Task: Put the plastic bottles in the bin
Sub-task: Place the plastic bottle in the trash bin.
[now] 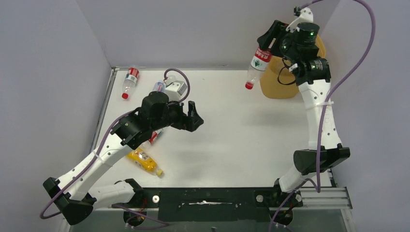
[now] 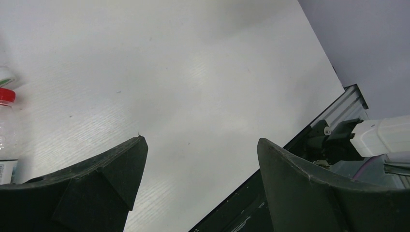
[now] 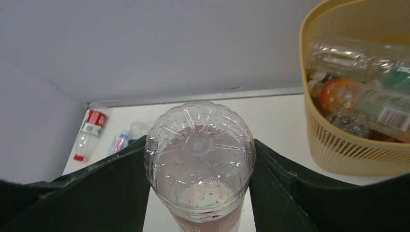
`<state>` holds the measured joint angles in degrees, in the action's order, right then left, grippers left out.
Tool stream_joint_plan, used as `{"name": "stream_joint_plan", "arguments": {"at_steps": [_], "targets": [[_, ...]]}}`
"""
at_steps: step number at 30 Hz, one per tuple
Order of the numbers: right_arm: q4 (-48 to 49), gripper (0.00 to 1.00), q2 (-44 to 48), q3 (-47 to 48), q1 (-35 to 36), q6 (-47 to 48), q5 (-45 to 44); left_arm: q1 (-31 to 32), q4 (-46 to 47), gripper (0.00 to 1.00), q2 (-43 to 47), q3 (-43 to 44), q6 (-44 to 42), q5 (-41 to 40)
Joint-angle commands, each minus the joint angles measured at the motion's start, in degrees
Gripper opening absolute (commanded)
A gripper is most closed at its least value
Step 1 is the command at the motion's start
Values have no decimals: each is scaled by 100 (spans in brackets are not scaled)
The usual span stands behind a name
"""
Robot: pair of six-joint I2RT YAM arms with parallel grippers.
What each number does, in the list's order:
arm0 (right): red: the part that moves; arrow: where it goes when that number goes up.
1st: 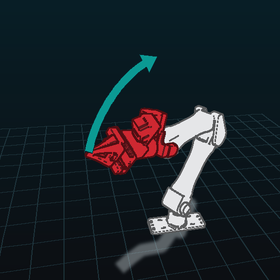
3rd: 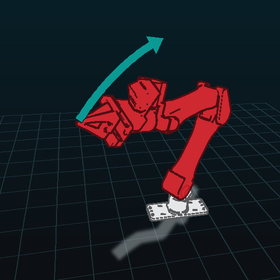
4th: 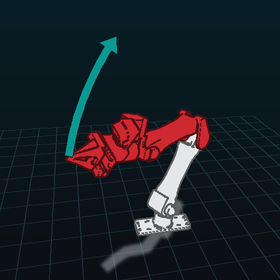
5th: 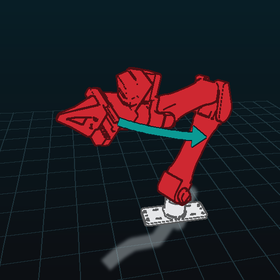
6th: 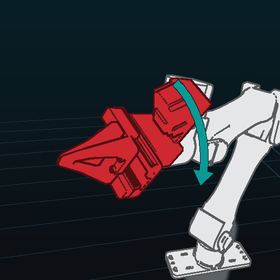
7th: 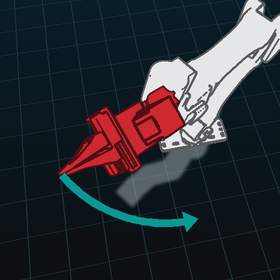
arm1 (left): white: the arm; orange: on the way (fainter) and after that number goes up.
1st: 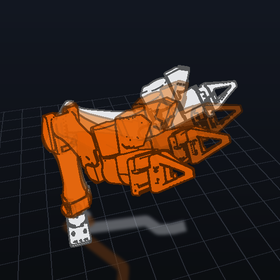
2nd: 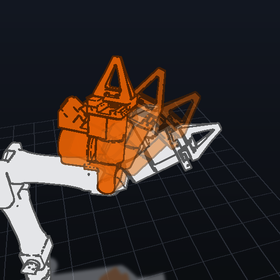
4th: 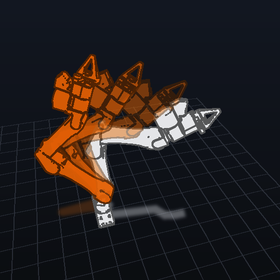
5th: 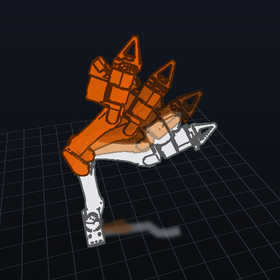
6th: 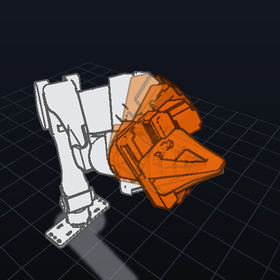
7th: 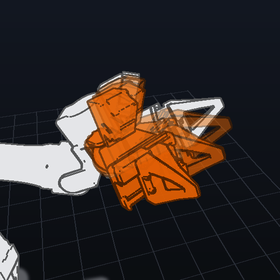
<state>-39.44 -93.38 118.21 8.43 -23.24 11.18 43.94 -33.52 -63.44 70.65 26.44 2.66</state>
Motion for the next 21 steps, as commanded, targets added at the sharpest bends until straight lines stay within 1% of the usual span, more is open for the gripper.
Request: {"name": "stream_joint_plan", "arguments": {"at_steps": [1,5,12,17,21], "targets": [[1238,48,311,136,-314,5,-468,-255,75,85,83,-123,-148,376],[2326,48,732,-414,-556,-19,-747,-458,95,85,113,-257,-202,583],[3368,48,907,-576,-842,232,-1422,-743,44,85,119,-375,-328,693],[3959,48,717,-474,-1129,341,-1674,-875,-18,85,89,-370,-397,717],[4477,48,373,-307,-1184,716,-2076,-953,-73,85,20,-320,-450,695]]}}
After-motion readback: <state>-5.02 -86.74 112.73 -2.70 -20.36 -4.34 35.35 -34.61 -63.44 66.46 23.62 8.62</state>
